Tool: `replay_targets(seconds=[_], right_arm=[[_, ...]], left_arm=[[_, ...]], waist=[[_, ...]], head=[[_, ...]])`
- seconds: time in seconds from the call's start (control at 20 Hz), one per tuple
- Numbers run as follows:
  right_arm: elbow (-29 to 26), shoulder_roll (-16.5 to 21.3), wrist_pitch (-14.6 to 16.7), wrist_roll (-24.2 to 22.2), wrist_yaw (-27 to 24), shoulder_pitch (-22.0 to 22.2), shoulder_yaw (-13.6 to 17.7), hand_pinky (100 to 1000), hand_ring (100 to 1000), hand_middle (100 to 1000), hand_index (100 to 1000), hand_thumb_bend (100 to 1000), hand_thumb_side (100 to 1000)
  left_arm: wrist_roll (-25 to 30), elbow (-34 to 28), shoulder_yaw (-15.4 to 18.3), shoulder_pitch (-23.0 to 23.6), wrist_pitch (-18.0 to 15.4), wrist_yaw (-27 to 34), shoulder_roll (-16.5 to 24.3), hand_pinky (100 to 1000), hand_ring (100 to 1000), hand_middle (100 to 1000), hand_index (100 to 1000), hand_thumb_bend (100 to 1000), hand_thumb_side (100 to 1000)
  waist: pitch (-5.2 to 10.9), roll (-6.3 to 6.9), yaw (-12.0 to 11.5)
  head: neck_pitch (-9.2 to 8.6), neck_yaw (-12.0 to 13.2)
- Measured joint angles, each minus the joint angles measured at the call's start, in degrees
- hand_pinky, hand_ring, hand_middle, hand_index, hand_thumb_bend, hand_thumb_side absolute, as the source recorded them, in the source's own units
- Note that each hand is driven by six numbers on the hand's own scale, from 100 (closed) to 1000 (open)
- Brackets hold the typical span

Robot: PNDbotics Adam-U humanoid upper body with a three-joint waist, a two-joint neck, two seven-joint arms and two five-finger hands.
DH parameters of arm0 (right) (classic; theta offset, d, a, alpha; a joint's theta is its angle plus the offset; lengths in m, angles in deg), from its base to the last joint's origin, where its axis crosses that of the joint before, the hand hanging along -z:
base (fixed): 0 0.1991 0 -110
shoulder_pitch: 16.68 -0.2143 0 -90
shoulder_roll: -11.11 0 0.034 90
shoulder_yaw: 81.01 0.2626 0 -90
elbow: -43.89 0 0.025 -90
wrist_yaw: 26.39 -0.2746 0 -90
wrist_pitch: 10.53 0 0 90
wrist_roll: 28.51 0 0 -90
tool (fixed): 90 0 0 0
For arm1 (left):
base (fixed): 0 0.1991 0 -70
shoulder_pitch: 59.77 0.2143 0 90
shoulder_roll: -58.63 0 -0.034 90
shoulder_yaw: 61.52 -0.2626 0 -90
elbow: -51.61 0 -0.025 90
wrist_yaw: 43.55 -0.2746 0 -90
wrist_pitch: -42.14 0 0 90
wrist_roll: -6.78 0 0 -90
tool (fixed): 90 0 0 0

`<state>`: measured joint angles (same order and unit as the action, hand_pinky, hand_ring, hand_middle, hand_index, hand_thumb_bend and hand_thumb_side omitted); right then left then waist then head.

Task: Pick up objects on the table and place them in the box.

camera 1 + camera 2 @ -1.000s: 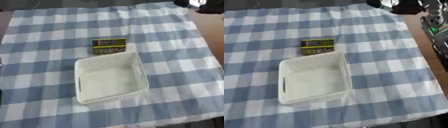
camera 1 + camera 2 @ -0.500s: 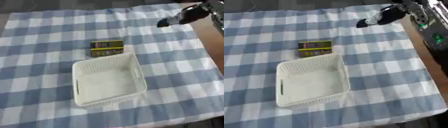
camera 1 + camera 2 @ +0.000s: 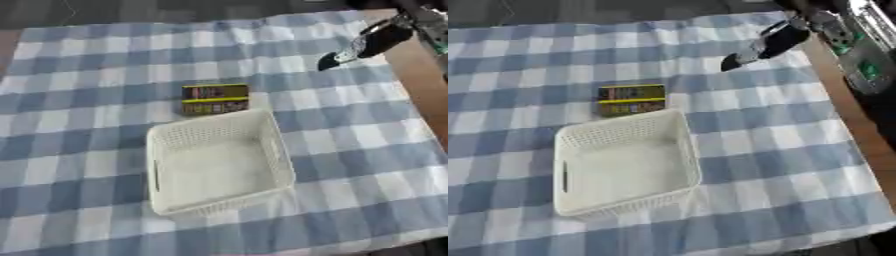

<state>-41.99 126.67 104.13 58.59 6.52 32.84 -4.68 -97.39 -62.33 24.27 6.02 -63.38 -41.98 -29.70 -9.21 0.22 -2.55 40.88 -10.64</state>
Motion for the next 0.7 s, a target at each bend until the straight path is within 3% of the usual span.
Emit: replay_targets(seconds=[0.5,0.7], right_arm=[[4.84,-3.08,1.52,-0.78,-1.68,-2.40,-1.48,100,661,743,809,1000,491],[6.02,-4.82,1.01,-0.24,-2.20,-2.53,-1.48,100,656,743,809,983,429]], left_arm=[[0.09,0.00,-0.26,-0.29,-0.08,0.08,-0.05,619,635,784,811,770,628],[0.09,0.00,-0.26,-0.55,-0.08,0.13,-0.09,619,636,784,811,769,627]], waist=[[-0.01,0.00,-0.40],[-0.04,0.03,-0.56]], head=[[-0.24,0.00],[-0.80,0.00]])
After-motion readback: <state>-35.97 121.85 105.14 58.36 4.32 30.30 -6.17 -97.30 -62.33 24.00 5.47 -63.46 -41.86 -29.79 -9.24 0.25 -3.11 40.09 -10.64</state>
